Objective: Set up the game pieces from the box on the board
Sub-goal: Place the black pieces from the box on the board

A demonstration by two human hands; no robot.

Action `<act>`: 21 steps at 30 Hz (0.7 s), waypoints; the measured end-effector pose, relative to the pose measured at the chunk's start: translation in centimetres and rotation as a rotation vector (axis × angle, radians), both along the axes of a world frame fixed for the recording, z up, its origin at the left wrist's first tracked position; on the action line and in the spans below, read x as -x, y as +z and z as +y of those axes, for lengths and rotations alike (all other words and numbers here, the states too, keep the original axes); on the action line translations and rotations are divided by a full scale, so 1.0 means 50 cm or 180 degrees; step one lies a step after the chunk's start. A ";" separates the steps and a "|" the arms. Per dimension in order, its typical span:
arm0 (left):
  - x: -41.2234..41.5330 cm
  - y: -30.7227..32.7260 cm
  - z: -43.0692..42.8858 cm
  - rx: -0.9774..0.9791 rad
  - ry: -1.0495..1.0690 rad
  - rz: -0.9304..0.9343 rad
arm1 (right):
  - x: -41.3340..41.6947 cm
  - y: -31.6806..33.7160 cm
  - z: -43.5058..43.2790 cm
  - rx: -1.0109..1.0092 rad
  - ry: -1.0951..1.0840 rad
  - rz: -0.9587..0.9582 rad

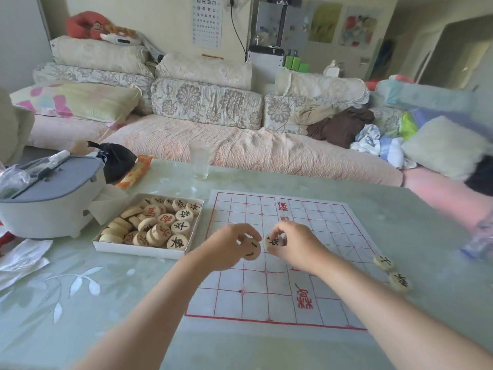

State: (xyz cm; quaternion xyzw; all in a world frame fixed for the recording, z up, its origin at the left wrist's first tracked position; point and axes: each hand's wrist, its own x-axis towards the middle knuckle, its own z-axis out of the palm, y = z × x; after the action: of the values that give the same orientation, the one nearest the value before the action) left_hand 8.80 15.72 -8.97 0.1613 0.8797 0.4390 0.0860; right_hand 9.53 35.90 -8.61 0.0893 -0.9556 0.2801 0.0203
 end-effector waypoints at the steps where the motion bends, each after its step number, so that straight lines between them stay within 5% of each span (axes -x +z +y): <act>1: -0.003 -0.003 0.023 0.0046 -0.0024 -0.0014 | -0.010 -0.004 0.027 -0.0003 -0.0084 -0.0023; 11: 0.007 -0.033 0.184 0.0281 -0.0003 -0.0216 | -0.014 -0.032 0.259 0.0124 -0.1138 -0.0043; 21: 0.131 -0.047 0.249 -0.0141 0.0337 -0.0194 | 0.178 -0.052 0.325 0.0197 -0.1327 0.0319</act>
State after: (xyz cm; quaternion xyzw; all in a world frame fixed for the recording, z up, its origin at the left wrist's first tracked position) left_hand 2.23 28.16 -11.30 0.1029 0.8741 0.4670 0.0857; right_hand 0.62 52.15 -11.20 -0.0971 -0.9421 0.2943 0.1280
